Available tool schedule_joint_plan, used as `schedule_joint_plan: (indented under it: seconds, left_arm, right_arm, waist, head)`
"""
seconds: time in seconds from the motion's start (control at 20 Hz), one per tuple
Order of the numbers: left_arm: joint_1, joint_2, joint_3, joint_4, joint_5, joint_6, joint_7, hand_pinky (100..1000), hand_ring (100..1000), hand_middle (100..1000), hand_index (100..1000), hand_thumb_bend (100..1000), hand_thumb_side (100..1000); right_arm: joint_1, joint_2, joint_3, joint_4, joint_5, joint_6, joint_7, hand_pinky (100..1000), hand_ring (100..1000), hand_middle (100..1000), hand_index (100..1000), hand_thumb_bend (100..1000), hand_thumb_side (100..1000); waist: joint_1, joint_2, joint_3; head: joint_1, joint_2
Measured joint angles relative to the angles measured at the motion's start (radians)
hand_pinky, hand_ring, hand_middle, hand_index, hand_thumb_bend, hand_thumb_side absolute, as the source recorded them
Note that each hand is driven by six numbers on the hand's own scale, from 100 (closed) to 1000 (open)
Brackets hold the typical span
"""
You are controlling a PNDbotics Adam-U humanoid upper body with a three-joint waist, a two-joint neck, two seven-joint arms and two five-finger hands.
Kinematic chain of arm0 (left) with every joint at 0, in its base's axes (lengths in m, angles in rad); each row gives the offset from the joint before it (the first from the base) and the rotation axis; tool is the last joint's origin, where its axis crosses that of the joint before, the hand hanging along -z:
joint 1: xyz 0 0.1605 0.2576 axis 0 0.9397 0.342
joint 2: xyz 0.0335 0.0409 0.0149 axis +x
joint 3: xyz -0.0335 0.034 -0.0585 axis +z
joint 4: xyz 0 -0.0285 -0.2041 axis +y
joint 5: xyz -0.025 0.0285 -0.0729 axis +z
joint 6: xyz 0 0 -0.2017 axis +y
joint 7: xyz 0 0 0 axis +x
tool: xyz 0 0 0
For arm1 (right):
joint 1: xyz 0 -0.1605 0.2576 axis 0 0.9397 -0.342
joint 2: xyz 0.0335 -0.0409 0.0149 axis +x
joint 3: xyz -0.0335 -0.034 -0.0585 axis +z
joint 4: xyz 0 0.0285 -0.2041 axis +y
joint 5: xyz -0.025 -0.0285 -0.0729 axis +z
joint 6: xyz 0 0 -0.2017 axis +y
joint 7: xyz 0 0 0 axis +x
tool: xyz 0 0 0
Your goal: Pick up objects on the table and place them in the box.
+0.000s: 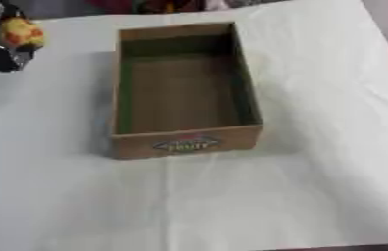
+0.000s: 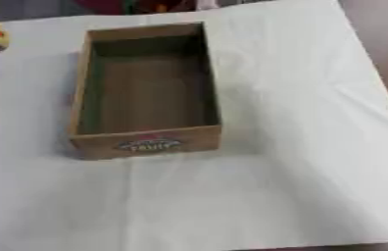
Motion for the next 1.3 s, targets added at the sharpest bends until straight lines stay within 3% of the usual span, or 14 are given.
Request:
schedule_joint_plan:
  seconds: [0.3,0.55,0.85,1.1,1.3]
  left_arm:
    - [-0.054,-0.101,-0.040,-0.082,-0.057,-0.015,0.030,310,486,521,734,100,299]
    - [-0.069,-0.244,-0.077,-0.094,-0.146,-0.022,0.098,313,490,520,717,100,304]
    - [-0.069,-0.368,-0.139,-0.020,-0.253,-0.057,0.160,313,493,518,709,100,298]
    - [-0.057,-0.411,-0.160,0.091,-0.224,-0.090,0.138,327,502,536,718,100,222]
    - [-0.055,-0.425,-0.170,0.154,-0.172,-0.128,0.068,404,590,638,768,100,376]
  right_arm:
    - [-0.011,0.000,0.003,0.000,-0.008,-0.004,0.004,608,608,690,831,100,806]
    - [-0.028,0.002,0.006,0.000,-0.017,-0.007,0.009,609,608,690,831,100,807]
    - [-0.037,0.011,0.011,0.000,-0.023,-0.003,0.016,609,609,690,831,100,807]
    - [-0.038,0.011,0.012,0.000,-0.025,-0.004,0.020,609,608,690,832,100,808]
    - [-0.038,0.017,0.012,0.000,-0.025,-0.004,0.021,609,608,689,832,100,808]
  waist:
    - [-0.002,-0.006,-0.009]
    - [-0.006,-0.006,-0.018]
    - [-0.006,-0.006,-0.021]
    - [-0.006,-0.005,-0.026]
    - [-0.005,-0.003,-0.027]
  head:
    - [0.005,0.001]
    - [0.032,0.001]
    - [0.050,-0.003]
    - [0.051,-0.010]
    - [0.047,-0.018]
